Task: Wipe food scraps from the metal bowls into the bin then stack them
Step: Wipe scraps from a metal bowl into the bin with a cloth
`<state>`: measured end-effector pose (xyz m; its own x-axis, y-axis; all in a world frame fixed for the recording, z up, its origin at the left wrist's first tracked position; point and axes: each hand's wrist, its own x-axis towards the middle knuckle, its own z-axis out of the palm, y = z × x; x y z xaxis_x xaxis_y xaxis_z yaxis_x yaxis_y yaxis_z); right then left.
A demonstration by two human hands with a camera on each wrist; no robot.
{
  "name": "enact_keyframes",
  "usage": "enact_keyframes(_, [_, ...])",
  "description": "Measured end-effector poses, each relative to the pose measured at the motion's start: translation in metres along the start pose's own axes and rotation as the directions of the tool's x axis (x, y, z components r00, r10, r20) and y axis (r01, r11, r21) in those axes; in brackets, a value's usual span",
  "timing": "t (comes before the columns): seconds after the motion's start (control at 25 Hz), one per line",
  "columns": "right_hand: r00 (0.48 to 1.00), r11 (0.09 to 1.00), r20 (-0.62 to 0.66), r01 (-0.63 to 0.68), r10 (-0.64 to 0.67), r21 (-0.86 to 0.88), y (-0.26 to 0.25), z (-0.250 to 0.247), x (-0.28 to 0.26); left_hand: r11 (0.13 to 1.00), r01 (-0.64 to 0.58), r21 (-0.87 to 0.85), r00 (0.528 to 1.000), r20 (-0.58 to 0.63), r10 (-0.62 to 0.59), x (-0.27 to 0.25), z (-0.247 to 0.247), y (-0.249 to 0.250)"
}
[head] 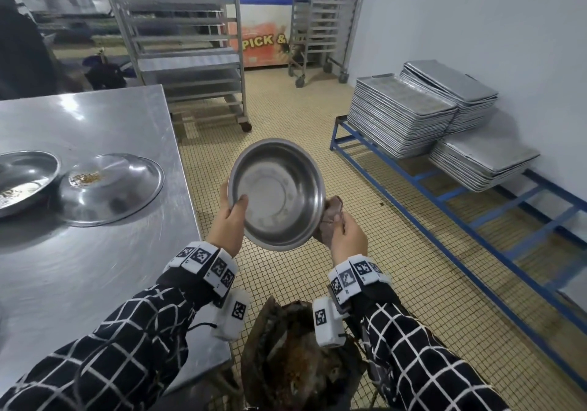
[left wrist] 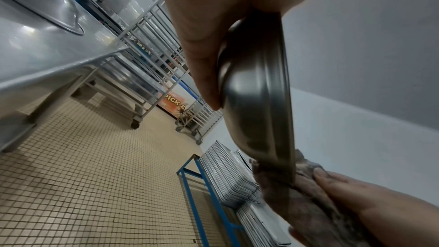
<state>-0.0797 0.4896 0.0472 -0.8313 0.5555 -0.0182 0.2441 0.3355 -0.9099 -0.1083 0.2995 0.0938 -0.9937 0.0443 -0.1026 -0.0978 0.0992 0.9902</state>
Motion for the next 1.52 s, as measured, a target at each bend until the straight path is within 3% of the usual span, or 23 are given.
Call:
enact_keyframes(0.16, [0.995,0.995,-0.002,0.104,-0.104,0.005,-0.006,0.003,-0.021,0.999,-0.023,0.036,0.999,0.027,0.022,-0.001,-0.006,-0.010])
enact_keyframes(0.28, [0.936,0.947,0.156,0.321,-0.315,-0.010,-0.017,0.019,-0.041,0.998,-0.038,0.058,0.996,0.080,0.034,-0.011,-0.001,-0.002])
enact_keyframes(0.32, [0.879,0.911,0.271,0.412,-0.392,-0.022,-0.020,0.027,-0.048,0.998,-0.046,0.053,0.994,0.105,0.041,-0.014,0.001,0.003])
enact_keyframes(0.44, [0.605,0.743,0.573,0.669,-0.554,0.012,-0.020,0.045,-0.064,0.993,-0.102,0.054,0.985,0.147,0.093,-0.016,0.002,0.018])
enact_keyframes(0.48, [0.552,0.700,0.610,0.714,-0.569,0.006,-0.017,0.045,-0.063,0.992,-0.115,0.054,0.986,0.130,0.107,-0.011,-0.001,0.019])
enact_keyframes(0.56, [0.513,0.584,0.653,0.801,-0.558,-0.131,-0.005,0.040,-0.052,0.990,-0.127,0.060,0.986,0.114,0.120,-0.005,-0.009,0.018])
enact_keyframes(0.64, [0.523,0.472,0.686,0.834,-0.506,-0.287,0.008,0.033,-0.040,0.988,-0.138,0.064,0.983,0.132,0.129,-0.001,-0.014,0.014])
enact_keyframes(0.68, [0.537,0.465,0.686,0.827,-0.491,-0.315,0.010,0.030,-0.037,0.988,-0.139,0.063,0.982,0.140,0.130,-0.001,-0.015,0.012])
enact_keyframes(0.76, [0.563,0.564,0.659,0.788,-0.499,-0.247,0.003,0.032,-0.043,0.984,-0.165,0.059,0.976,0.151,0.155,-0.001,-0.015,0.006])
enact_keyframes(0.84, [0.553,0.653,0.626,0.752,-0.550,-0.090,-0.013,0.041,-0.058,0.979,-0.194,0.062,0.972,0.149,0.183,-0.003,-0.010,0.006])
enact_keyframes(0.96, [0.581,0.693,0.535,0.721,-0.613,0.012,-0.024,0.049,-0.067,0.973,-0.229,0.024,0.963,0.153,0.223,-0.003,-0.006,0.016])
enact_keyframes(1.08, [0.576,0.565,0.534,0.799,-0.619,-0.206,-0.009,0.041,-0.053,0.972,-0.233,0.008,0.960,0.158,0.229,0.003,-0.007,0.026])
enact_keyframes(1.16, [0.600,0.475,0.533,0.799,-0.596,-0.368,0.005,0.029,-0.041,0.977,-0.215,0.013,0.963,0.170,0.210,0.005,-0.008,0.027])
enact_keyframes(1.24, [0.663,0.397,0.528,0.745,-0.530,-0.536,0.014,0.017,-0.031,0.981,-0.195,0.000,0.963,0.188,0.191,0.002,-0.006,0.029])
enact_keyframes(1.32, [0.760,0.376,0.484,0.640,-0.433,-0.670,0.021,0.009,-0.017,0.984,-0.174,0.024,0.965,0.202,0.166,-0.004,-0.001,0.029])
enact_keyframes(1.4, [0.835,0.460,0.399,0.544,-0.380,-0.702,0.023,0.004,-0.003,0.981,-0.178,0.076,0.962,0.223,0.157,-0.007,0.001,0.025])
enact_keyframes(1.52, [0.867,0.660,0.309,0.498,-0.391,-0.563,0.018,0.001,0.005,0.981,-0.145,0.129,0.963,0.246,0.110,-0.003,-0.002,0.014])
